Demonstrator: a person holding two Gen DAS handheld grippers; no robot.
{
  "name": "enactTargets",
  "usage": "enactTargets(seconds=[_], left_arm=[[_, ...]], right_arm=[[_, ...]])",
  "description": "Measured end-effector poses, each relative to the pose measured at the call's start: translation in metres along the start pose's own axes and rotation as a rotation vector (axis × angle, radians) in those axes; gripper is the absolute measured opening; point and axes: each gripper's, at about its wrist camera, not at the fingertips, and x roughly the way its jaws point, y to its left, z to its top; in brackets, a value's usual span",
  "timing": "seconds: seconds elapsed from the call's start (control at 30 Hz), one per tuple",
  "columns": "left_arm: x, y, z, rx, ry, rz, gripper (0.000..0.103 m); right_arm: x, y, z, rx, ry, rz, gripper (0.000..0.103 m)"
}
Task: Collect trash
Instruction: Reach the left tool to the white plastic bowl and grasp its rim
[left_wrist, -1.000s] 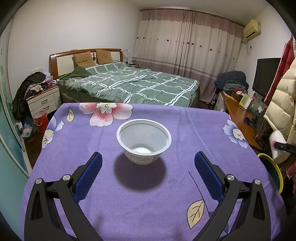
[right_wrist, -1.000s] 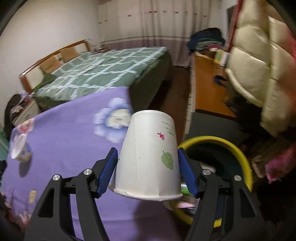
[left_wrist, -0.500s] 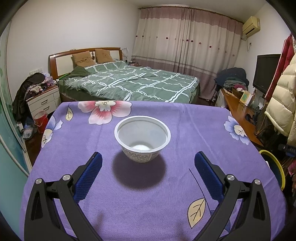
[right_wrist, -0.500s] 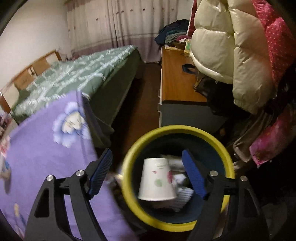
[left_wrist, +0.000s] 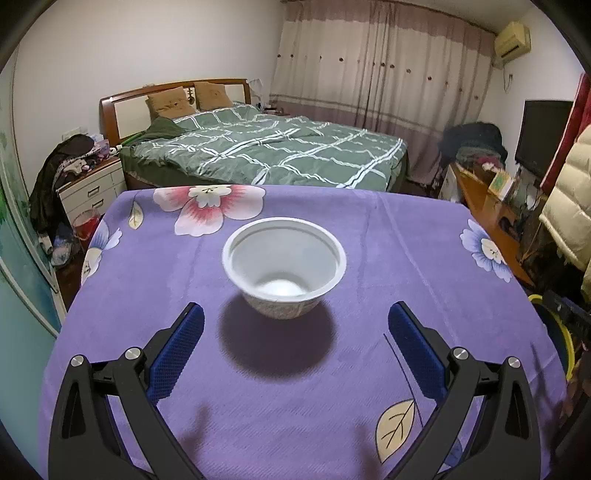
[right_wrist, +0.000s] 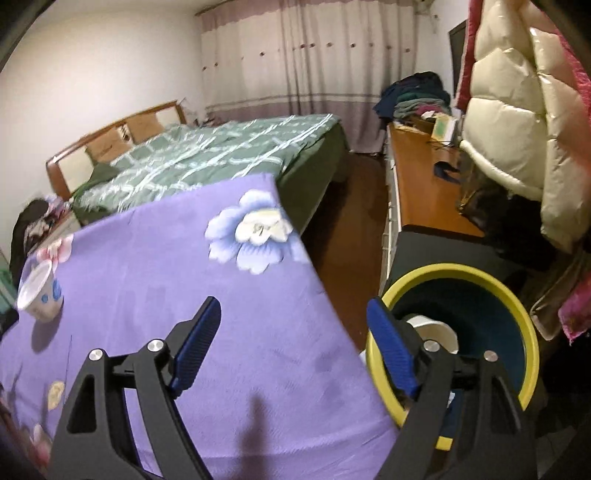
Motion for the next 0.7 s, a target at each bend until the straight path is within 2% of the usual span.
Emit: enactTargets(seconds=[0.2, 0.4, 0.63, 0.7], left_arm=[[0.027, -0.01, 0.011, -0.008, 0.072, 0.014, 0.098], [0.064, 0.005, 0.016, -0.118, 0.166, 0.04, 0.098], [0.084, 0.011, 0.02, -0.157, 0.157, 0.071, 0.098], [0.089, 0.01, 0.022, -0.16, 0.154, 0.076, 0.094]], right_arm=[[0.001, 0.001, -0.006, 0.0, 0.01, 0.011, 0.077], [-0.002, 0.001, -0.007, 0.005, 0.008, 0.026, 0.077], [-0.002, 0.0, -0.006, 0.005, 0.007, 0.04, 0.077], [-0.002, 0.001, -0.006, 0.004, 0.01, 0.041, 0.077]])
